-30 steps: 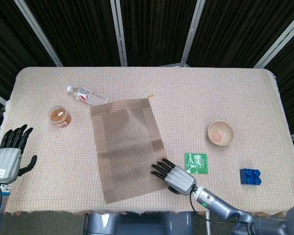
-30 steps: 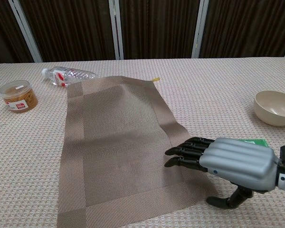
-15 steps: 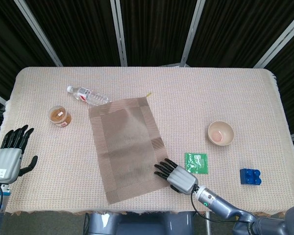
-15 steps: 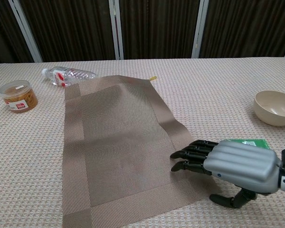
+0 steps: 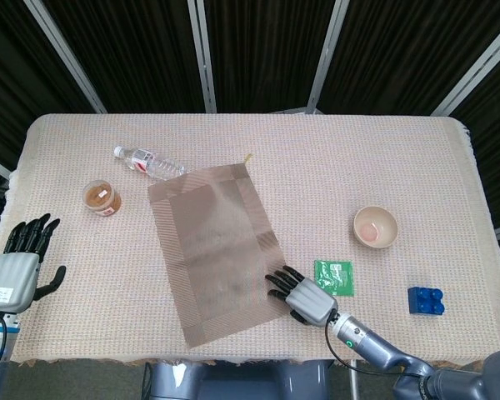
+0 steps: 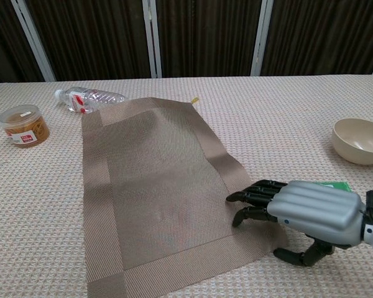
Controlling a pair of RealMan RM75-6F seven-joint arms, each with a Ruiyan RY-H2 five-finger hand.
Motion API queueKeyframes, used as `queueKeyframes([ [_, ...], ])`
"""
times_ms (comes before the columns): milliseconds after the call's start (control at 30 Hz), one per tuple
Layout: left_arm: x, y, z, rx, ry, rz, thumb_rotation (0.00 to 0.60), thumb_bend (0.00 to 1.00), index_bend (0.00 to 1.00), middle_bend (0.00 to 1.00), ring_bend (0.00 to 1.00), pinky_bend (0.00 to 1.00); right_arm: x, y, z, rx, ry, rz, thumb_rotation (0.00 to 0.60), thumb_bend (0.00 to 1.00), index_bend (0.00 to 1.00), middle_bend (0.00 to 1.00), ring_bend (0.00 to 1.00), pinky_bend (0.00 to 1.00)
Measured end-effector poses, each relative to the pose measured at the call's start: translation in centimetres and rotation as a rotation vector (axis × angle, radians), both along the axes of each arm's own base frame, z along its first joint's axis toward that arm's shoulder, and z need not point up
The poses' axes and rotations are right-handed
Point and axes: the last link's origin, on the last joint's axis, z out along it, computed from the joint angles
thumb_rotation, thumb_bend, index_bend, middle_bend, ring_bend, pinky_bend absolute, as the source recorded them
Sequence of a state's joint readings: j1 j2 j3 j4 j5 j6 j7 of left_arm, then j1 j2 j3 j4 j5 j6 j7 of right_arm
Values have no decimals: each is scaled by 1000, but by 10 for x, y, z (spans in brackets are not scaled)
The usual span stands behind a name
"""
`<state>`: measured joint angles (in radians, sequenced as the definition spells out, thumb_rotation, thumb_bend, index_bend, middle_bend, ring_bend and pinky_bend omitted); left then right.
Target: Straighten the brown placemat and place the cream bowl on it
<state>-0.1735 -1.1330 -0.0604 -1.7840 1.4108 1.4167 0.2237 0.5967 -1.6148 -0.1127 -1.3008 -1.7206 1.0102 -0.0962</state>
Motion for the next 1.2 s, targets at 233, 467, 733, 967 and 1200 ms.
queueKeyframes([
  [233, 0, 0, 0, -2, 1, 0, 600, 414, 0, 0, 0, 0, 3, -6, -1, -12, -31, -22, 600, 369, 284, 19, 0, 0],
  [467, 0, 0, -1, -3, 0, 2, 600, 414, 0, 0, 0, 0, 5, -5, 1, -15, -75, -25, 600, 370, 437, 57, 0, 0],
  [733, 0, -1, -2, -6, 2, 1, 600, 414, 0, 0, 0, 0, 7, -3, 2, -12, -117, -14, 600, 369, 561, 87, 0, 0],
  [967, 0, -1, -3, -9, 2, 1, 600, 413, 0, 0, 0, 0, 6, -2, 3, -17, -131, -7, 600, 370, 634, 123, 0, 0],
  [1200, 0, -1, -4, -13, 5, 3, 600, 413, 0, 0, 0, 0, 4, -1, 4, -20, -141, -3, 600, 370, 646, 138, 0, 0],
])
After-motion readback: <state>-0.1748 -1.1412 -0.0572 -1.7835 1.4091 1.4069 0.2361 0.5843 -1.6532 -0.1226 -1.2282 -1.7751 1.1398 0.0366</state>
